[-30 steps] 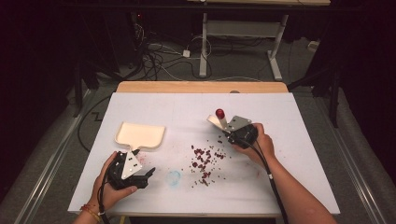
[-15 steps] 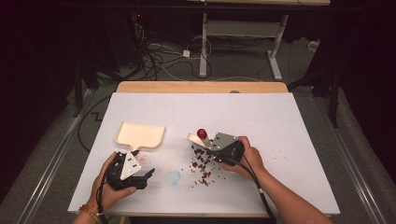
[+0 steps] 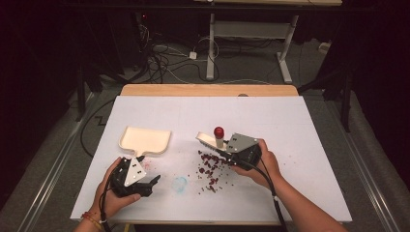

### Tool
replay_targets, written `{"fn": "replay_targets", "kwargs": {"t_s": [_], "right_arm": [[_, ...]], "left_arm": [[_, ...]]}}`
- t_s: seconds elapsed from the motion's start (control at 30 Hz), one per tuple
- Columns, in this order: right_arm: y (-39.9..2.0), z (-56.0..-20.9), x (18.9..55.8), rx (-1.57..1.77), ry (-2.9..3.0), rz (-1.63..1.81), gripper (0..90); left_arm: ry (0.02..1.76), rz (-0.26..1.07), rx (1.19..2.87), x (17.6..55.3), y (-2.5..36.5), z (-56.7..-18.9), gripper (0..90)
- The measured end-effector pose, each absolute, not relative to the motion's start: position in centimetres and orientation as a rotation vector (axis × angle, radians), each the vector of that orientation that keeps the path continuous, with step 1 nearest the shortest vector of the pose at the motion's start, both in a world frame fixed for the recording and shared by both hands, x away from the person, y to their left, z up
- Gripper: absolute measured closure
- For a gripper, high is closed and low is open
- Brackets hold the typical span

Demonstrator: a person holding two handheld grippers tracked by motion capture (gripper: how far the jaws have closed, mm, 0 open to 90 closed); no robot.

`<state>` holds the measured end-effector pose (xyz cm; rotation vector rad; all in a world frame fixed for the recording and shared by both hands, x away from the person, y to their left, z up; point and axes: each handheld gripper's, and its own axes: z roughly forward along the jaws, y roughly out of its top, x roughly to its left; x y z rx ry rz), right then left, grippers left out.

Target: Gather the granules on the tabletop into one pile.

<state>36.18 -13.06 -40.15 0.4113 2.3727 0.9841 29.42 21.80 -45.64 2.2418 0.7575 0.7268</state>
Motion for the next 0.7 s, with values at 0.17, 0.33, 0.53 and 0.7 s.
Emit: {"fn": "replay_targets", "kwargs": {"t_s": [0.17,0.33,0.53,0.7], "right_arm": [[-13.6,-38.3,34.5,0.416,2.384,1.121,67.8],[-12.6,-38.3,32.1,0.375,2.511,1.233,67.7],[-10.8,-40.2,30.0,0.336,2.713,1.295,67.7],[-9.9,-41.8,30.1,0.353,2.795,1.282,67.7]], "left_arm": [[0.758,0.734,2.24,29.4,21.8,-45.6,18.1],[0.784,0.75,2.217,29.5,22.4,-45.4,17.8],[0.853,0.793,2.162,30.0,23.9,-45.1,17.7],[0.901,0.781,2.116,30.1,24.7,-44.9,17.6]]}}
